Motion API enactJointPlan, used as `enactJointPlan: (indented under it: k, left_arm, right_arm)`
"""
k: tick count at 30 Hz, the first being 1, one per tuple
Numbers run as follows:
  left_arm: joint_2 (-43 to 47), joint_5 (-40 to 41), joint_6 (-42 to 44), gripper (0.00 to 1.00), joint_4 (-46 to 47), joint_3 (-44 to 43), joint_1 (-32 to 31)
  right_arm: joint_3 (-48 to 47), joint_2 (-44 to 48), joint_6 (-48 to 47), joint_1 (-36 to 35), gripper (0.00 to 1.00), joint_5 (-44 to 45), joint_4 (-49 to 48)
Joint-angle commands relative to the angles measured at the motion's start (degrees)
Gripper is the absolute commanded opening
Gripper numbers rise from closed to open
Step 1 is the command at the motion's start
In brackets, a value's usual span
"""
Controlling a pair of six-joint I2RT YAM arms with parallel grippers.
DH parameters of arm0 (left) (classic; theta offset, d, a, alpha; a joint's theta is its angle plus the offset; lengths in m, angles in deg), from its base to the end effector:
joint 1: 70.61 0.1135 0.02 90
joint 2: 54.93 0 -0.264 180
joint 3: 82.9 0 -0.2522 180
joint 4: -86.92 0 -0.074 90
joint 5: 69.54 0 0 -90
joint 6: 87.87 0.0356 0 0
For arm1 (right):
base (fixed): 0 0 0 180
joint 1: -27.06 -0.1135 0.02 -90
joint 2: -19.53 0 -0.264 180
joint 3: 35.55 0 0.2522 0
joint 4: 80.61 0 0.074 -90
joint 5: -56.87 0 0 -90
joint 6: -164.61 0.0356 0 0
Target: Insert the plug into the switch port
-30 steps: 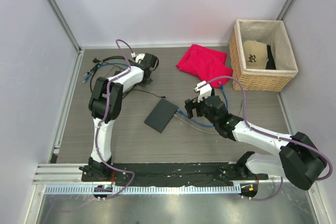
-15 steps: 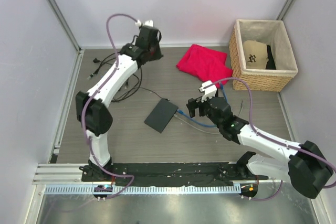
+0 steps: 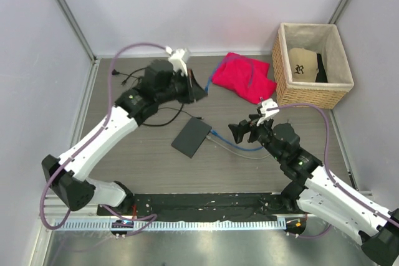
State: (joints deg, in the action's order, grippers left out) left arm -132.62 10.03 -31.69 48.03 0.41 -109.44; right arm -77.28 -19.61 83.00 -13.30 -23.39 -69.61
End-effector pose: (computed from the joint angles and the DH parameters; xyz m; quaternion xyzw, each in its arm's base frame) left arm 0.2333 -0.1961 0.4165 0.0878 0.8122 -0.3988 0.4168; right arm 0.1373 0.1088 0.2756 -0.1544 0.7404 0.2101 0.6195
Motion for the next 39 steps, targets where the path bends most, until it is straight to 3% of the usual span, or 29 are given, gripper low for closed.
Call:
enactJointPlan:
  k: [1,7,8,16,22,30,39]
  left_arm:
    - [1.31,-6.17,1.38,0.04,3.59,11.89,-0.98]
    - [0.00,-15.31,4.65,0.03,7.45,23.51,-1.16]
    - [-0.61,-16.01,4.12,0.03,7.98,25.00,-1.25]
    - [-0.71,-14.61,8.24,0.00,3.87,26.60,-3.88]
    - [2.54,-2.59,15.78,0.00,-2.81,25.28,-11.70]
    - [6.23,8.57,25.81,0.00,-3.97,25.98,-20.66]
    - [9.74,11.93,35.21,0.00,-0.81,27.91,-24.36]
  right_arm:
    - [-1.39,2.22,0.76,0.10,0.97,-7.09,5.66]
    - [0.28,1.96,-1.51,0.10,0.97,-15.69,4.35]
    - [0.54,0.83,-3.18,0.10,0.93,-17.45,4.00]
    - [-2.60,-6.47,-11.19,0.02,0.89,-25.99,1.08]
    - [-8.06,-12.97,-13.48,-0.07,0.88,-29.24,5.48]
    - [-8.42,-13.07,-11.90,0.02,0.85,-34.43,8.03]
    - [-7.63,-15.53,-11.55,0.02,0.76,-41.99,9.80]
